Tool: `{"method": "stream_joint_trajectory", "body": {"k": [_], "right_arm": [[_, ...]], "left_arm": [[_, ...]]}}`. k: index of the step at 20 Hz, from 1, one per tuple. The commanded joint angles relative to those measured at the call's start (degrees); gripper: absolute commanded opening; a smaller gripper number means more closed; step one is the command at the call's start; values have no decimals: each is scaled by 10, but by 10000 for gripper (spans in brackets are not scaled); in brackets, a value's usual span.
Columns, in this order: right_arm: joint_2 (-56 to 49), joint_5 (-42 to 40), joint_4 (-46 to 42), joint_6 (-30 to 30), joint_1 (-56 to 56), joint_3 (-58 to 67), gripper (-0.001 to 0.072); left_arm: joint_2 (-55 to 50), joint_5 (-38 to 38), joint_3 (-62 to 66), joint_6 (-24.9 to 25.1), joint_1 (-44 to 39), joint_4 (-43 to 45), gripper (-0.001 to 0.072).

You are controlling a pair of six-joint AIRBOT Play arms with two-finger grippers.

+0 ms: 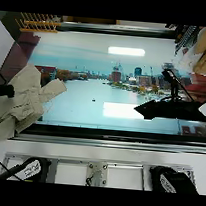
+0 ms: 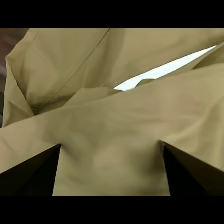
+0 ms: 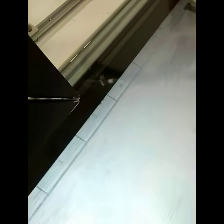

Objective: Fold the clothes and pants, and hang the long-sleeved shirts on hangers.

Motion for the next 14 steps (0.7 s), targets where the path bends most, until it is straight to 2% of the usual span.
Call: {"method": "stream_joint_trajectory", "body": {"k": [1,4,5,6,7,10,14], "right_arm": [[0,0,0,0,0,0,10],[0,0,0,0,0,0,10],[0,0,0,0,0,0,10],[0,0,0,0,0,0,10],[0,0,0,0,0,0,9],[0,0,0,0,0,0,10],[0,-6,7,0,0,0,10]], "left_arm": [[-16,61,-78,0,22,-7,679],[-56,55,-97,-1,11,-22,660],[-65,49,-96,-2,7,-22,399],[-70,41,-90,-5,0,-22,100],[-70,30,-77,-6,-8,-23,11],[-29,4,7,-6,-74,-30,11],[62,19,122,-4,-226,-126,11]]}}
